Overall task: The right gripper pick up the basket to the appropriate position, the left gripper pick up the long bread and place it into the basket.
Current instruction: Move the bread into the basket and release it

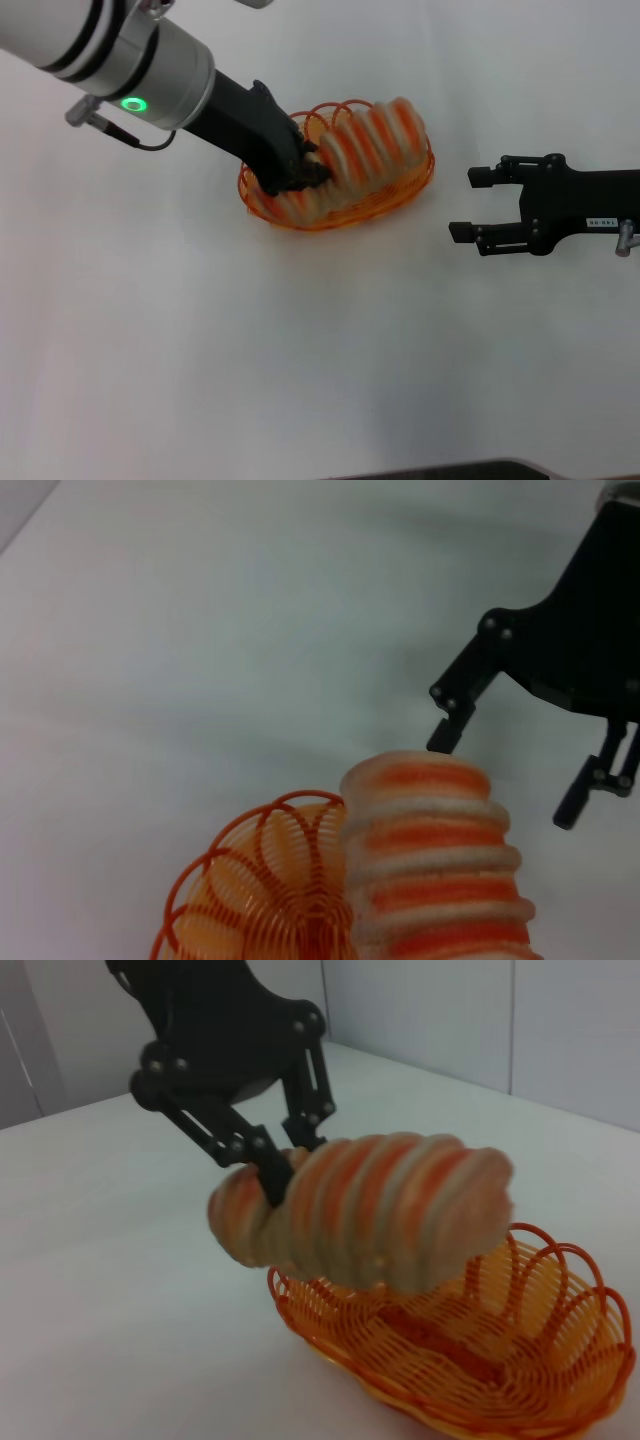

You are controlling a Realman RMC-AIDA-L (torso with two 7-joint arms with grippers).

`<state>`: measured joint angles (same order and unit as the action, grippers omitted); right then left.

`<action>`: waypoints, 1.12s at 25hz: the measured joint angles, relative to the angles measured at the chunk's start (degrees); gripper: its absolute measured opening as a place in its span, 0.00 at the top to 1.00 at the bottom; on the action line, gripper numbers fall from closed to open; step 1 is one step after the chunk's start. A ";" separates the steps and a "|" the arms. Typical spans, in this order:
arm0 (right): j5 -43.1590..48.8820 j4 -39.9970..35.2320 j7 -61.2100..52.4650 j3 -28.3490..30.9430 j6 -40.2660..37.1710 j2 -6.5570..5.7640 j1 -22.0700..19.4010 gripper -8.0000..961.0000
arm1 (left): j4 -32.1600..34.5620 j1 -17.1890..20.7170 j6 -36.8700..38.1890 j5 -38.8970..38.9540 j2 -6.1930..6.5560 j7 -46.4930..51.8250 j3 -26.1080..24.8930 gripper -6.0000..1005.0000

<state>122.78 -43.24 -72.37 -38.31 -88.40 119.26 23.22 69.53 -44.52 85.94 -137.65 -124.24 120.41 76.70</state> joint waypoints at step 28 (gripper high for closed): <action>0.00 -0.28 -0.32 -0.36 -0.05 -0.18 0.07 0.13 | -2.86 2.03 -11.48 1.42 -0.04 0.96 4.34 0.55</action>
<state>122.78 -43.52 -72.69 -38.67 -88.46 119.09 23.29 66.67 -42.49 74.46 -136.23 -124.28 121.37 81.04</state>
